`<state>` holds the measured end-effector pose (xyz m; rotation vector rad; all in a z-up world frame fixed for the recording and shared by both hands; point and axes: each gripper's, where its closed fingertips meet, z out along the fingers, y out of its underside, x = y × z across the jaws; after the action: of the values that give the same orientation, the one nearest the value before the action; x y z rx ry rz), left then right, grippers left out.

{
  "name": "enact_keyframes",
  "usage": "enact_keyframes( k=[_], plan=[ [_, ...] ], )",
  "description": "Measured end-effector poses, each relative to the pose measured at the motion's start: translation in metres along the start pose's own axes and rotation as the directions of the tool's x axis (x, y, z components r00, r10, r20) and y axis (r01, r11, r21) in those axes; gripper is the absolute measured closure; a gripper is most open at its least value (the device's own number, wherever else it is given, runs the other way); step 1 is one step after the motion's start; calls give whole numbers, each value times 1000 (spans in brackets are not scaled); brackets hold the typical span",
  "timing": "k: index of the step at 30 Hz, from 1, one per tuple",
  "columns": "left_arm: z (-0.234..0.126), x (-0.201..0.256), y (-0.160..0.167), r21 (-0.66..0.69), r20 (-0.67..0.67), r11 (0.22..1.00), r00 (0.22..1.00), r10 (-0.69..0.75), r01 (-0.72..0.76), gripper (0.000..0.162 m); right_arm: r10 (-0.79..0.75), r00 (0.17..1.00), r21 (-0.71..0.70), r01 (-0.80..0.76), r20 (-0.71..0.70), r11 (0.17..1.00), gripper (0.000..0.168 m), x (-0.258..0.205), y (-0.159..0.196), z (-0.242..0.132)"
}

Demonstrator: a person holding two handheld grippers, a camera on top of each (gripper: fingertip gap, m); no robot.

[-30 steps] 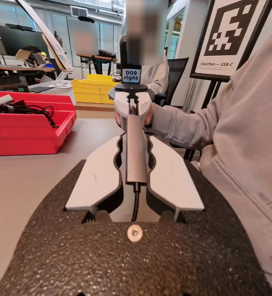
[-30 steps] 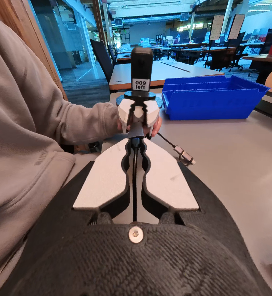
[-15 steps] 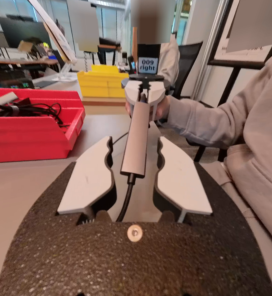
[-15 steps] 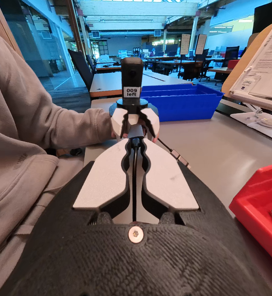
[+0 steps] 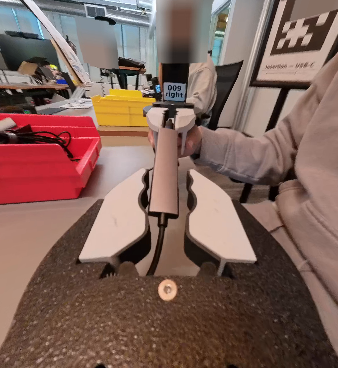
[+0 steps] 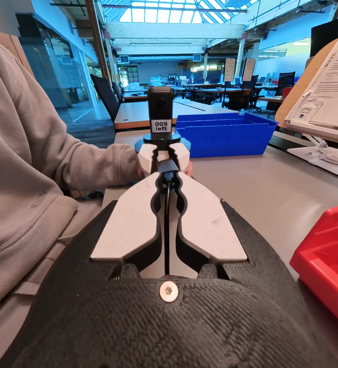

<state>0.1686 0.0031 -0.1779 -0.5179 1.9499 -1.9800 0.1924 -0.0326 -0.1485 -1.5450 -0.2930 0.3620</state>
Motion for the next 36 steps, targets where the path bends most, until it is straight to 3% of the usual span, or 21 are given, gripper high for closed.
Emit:
enact_keyframes(
  k=[3,7,10,18,19,21,23,26,28,33,36],
  plan=[
    [-2,0,3,-5,29,998,997,70,-69,129,20,1000,47,-21,14,999,157,-1,-5,-1],
    [-5,0,-12,114,32,993,999,35,-39,136,37,999,86,-39,30,995,157,-2,-6,0],
    [-5,-2,-10,92,46,994,998,51,-55,136,62,997,115,-66,37,991,158,0,-5,0],
    [-13,0,-13,-34,40,993,993,113,-112,136,-25,1000,-60,26,14,998,157,-6,4,3],
    [-22,-4,-19,-23,76,992,989,123,-121,136,-21,1000,-20,21,-9,1000,157,-2,-4,-8],
    [-70,-28,-49,136,220,986,974,61,-92,136,36,980,191,2,-195,982,157,31,-38,-75],
    [-71,-22,-61,125,209,983,972,104,-132,136,38,964,120,-6,-264,993,157,38,-36,-106],
    [-13,2,-52,2,116,974,968,224,-225,136,-72,968,41,84,-242,996,157,24,-45,-84],
    [2,9,-44,-36,78,972,969,235,-233,136,-137,967,16,144,-213,989,157,12,-52,-71],
    [-9,10,-37,24,52,988,988,149,-150,136,-181,969,213,215,-166,953,157,18,-109,-81],
    [-13,5,-37,36,66,990,989,132,-135,136,-132,987,276,151,-88,949,157,46,-147,-83]
  ],
)
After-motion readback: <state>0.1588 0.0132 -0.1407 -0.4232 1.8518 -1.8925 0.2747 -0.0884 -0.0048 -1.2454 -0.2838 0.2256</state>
